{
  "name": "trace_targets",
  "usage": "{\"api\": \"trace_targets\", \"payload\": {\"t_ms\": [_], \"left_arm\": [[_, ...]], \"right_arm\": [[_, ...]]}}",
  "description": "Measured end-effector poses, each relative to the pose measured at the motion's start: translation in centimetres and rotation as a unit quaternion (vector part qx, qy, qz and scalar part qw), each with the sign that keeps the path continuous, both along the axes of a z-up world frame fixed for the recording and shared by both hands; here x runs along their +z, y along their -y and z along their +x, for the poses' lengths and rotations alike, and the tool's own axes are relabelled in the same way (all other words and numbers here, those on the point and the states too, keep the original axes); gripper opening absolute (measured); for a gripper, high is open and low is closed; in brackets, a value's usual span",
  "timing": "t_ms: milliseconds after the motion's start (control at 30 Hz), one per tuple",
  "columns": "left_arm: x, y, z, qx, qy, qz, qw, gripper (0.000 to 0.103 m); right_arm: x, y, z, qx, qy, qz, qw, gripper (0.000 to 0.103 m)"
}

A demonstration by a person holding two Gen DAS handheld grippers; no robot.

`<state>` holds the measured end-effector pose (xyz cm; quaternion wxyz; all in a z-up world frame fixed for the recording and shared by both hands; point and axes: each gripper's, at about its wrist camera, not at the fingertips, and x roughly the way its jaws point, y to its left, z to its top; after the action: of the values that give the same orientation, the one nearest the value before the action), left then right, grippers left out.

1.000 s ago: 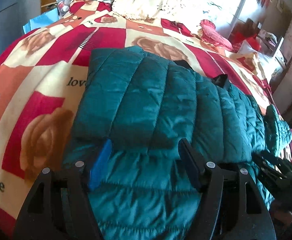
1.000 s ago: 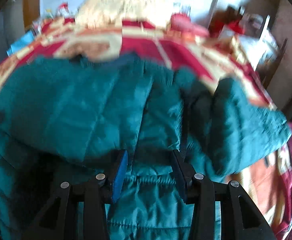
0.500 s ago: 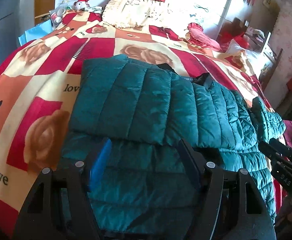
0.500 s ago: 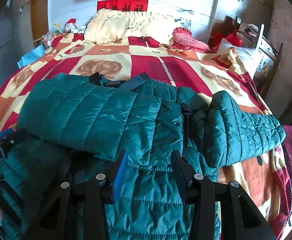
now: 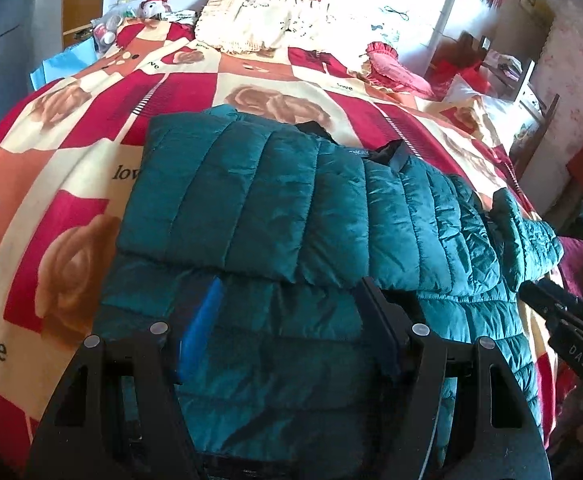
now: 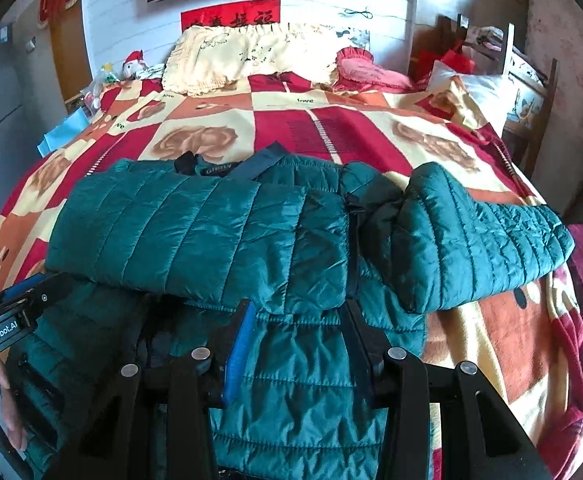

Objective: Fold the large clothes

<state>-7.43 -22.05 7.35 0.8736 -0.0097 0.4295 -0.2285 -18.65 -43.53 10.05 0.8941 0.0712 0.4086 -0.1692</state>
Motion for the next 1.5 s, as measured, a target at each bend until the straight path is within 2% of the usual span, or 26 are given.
{"api": "trace_targets", "payload": {"t_ms": [133,233,367,400,467,633,1000,1067,1267,1500], "left_arm": [[-0.8,0.6,-0.2,-0.008,-0.018,0.002,0.9998,0.069],[-0.8,1.1,-0.5,-0.011,-0.011,0.007,0.9998,0.069],[-1.0,1.6,-0.6,-0.015,-0.010,0.009,0.9998,0.069],[-1.1,1.7,-0.6,-0.015,-0.011,0.009,0.9998,0.069],[-1.3,1.9,-0.5,-0.015,-0.013,0.010,0.9998,0.069],[-1.7,2.6,-0.5,-0.018,-0.019,0.015,0.9995,0.069],[-2.2,2.9,-0.3,-0.018,-0.020,0.019,0.9994,0.069],[-2.1,2.8,-0.2,-0.017,-0.020,0.018,0.9995,0.069],[-2.0,2.6,0.2,-0.010,-0.024,0.009,0.9996,0.069],[-2.6,2.5,0.7,-0.008,-0.036,0.004,0.9993,0.069]], "right_arm": [[0.1,0.9,-1.0,-0.014,0.020,0.003,1.000,0.042],[-0.2,1.9,-1.3,-0.016,0.020,0.025,0.999,0.045],[0.0,2.9,-1.9,-0.022,0.022,0.021,0.999,0.049],[0.0,3.1,-2.1,-0.024,0.022,0.020,0.999,0.051],[0.1,3.8,-2.5,-0.029,0.024,0.015,0.999,0.068],[0.4,5.2,-3.2,-0.035,0.032,0.023,0.999,0.069],[-0.5,9.7,-3.8,-0.044,0.002,0.030,0.999,0.069],[-0.7,11.8,-4.0,-0.054,-0.005,0.033,0.998,0.069],[-1.1,20.7,-5.9,-0.146,-0.015,0.081,0.986,0.069],[-2.1,30.9,-8.0,-0.250,-0.048,0.073,0.964,0.069]]}}
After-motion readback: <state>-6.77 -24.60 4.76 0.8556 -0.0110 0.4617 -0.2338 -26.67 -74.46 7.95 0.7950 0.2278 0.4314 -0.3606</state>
